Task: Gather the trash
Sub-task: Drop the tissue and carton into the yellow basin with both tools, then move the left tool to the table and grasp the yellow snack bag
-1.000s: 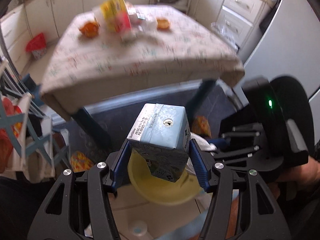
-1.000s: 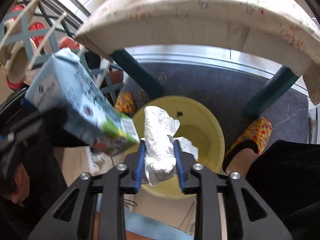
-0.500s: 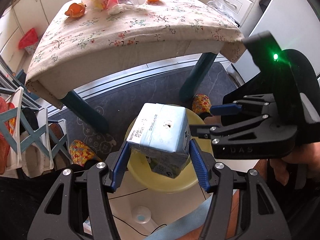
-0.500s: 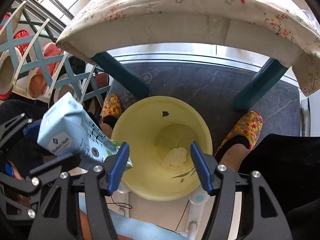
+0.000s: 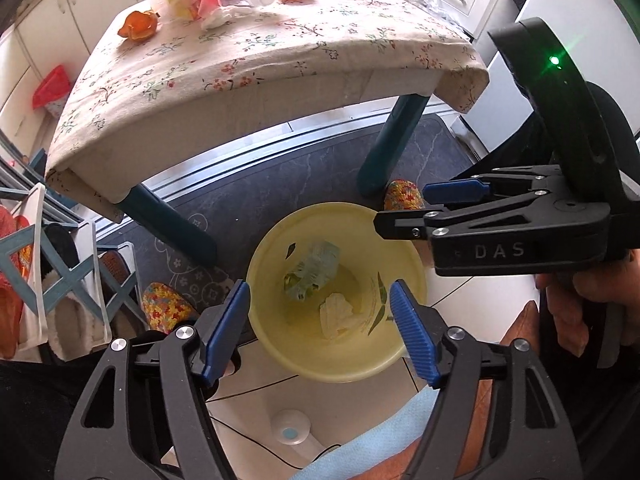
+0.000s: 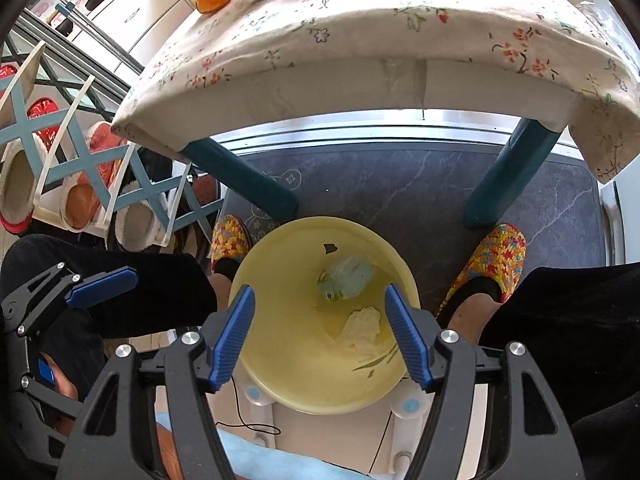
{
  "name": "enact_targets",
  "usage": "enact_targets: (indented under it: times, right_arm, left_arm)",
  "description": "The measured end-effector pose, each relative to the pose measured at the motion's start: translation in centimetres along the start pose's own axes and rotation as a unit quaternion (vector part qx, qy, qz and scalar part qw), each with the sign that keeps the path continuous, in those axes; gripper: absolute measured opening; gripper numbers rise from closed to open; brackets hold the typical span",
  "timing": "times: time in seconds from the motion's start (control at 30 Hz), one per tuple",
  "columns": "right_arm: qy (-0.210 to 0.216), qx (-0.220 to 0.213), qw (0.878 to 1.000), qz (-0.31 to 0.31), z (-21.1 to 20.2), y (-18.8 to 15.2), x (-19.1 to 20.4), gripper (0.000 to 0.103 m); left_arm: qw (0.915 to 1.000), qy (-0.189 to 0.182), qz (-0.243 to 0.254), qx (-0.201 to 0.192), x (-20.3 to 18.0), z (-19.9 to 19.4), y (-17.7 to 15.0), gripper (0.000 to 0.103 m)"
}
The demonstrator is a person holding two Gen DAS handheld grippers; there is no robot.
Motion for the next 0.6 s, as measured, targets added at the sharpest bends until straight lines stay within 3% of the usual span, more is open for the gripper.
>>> enact_targets:
  times: [0.27, 0.4, 0.6]
  right_arm:
    - [0.003, -0.012, 1.0, 0.0, -0.3, 0.3, 0.1, 0.067]
    - [0.005, -0.03, 1.0, -0.006, -0.8, 0.8, 0.3, 0.068]
    - [0.007, -0.036, 0.999, -0.013, -0.8, 1.1, 0.7, 0.07]
  left_arm:
    - [0.9995, -0.001, -0.013, -0.03, 0.3, -1.0, 1.0, 0.072]
    - [0.996, -0.009, -0.049, -0.074, 1.6, -2.7, 2.7, 0.077]
    - [0.9899, -0.012, -0.102, -0.098, 3.6, -3.7, 4.0, 0.078]
Point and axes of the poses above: each gripper's, at about its wrist camera, not at the fingertips, and z roughly the way its jaws point, x to its left, y to its top, the point moved 10 cm from there along z, roughly the way its jaws point, and after that the axes turned 8 degrees about -z, right-handed, at the moved point
